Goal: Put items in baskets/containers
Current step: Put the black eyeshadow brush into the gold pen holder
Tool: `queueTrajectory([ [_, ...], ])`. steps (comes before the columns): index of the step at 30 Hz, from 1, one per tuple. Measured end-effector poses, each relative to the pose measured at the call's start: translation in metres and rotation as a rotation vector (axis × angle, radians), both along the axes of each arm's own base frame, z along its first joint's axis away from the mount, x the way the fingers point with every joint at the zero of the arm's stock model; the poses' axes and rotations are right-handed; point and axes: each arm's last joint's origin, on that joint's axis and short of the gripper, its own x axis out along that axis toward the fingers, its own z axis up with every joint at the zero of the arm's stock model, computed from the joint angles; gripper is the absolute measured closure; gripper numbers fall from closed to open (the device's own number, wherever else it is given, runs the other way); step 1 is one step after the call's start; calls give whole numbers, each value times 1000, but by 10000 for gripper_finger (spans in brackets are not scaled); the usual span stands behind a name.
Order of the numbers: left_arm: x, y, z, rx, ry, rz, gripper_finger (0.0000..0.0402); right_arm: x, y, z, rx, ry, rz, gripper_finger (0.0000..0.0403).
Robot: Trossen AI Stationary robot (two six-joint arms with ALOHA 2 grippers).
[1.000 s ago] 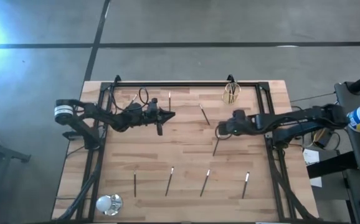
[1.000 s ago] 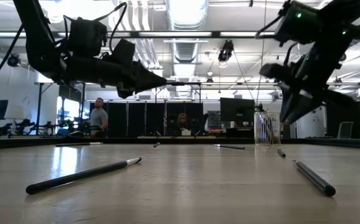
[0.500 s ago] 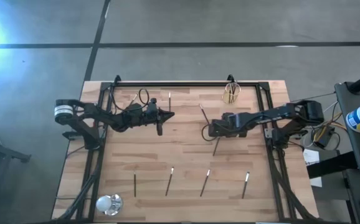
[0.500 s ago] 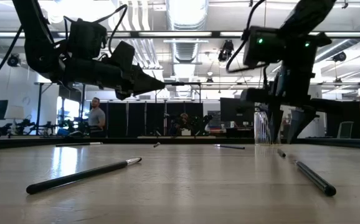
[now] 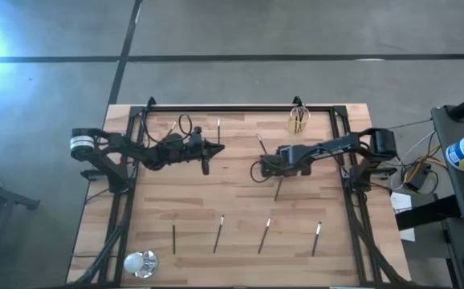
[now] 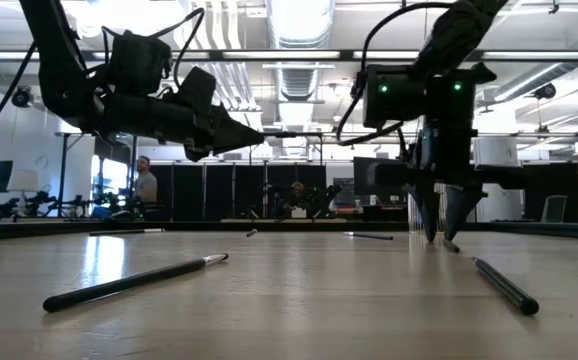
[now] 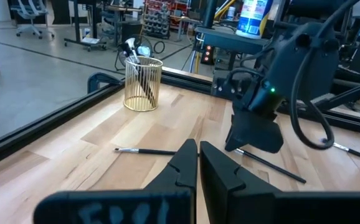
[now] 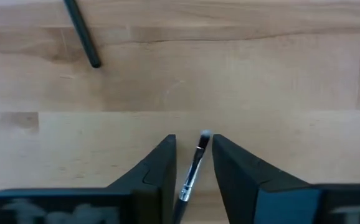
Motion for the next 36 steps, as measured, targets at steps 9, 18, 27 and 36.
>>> queueTrajectory([
  [9,0,0,0,-3,-1,-1,391,9,-1,0,-4,79,77,374],
  [18,0,0,0,-4,-1,-1,391,8,-1,2,-11,99,135,394],
  [27,0,0,0,-2,1,-2,391,3,-3,32,-147,52,233,394],
  [36,-4,0,0,17,-15,10,391,-10,0,93,-520,-90,368,395],
])
